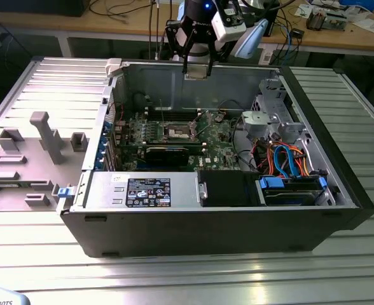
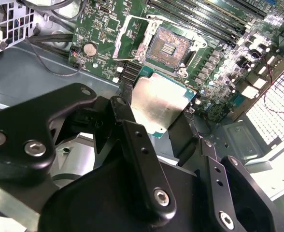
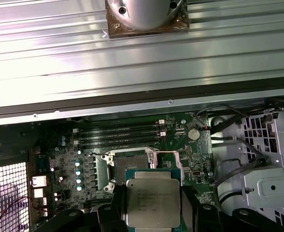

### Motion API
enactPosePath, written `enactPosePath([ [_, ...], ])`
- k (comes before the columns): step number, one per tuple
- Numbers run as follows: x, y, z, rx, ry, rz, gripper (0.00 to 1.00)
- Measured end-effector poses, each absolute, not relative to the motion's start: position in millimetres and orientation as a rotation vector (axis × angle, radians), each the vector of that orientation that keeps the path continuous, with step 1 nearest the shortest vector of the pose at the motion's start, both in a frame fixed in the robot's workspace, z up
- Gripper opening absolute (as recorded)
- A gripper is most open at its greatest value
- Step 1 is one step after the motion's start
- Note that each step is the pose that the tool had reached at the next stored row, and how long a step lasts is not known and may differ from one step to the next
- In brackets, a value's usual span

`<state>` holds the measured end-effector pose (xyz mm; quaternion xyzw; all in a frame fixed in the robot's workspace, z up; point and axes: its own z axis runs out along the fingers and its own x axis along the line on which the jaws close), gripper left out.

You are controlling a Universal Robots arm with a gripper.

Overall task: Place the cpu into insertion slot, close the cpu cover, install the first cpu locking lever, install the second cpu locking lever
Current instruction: 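Place the cpu into insertion slot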

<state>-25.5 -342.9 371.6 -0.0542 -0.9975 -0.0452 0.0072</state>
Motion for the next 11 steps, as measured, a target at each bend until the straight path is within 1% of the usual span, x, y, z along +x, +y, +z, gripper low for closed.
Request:
enactPosePath([
  [11,-25.5,-342.9,371.5,-0.282,-3.114,-0.142,0.54],
])
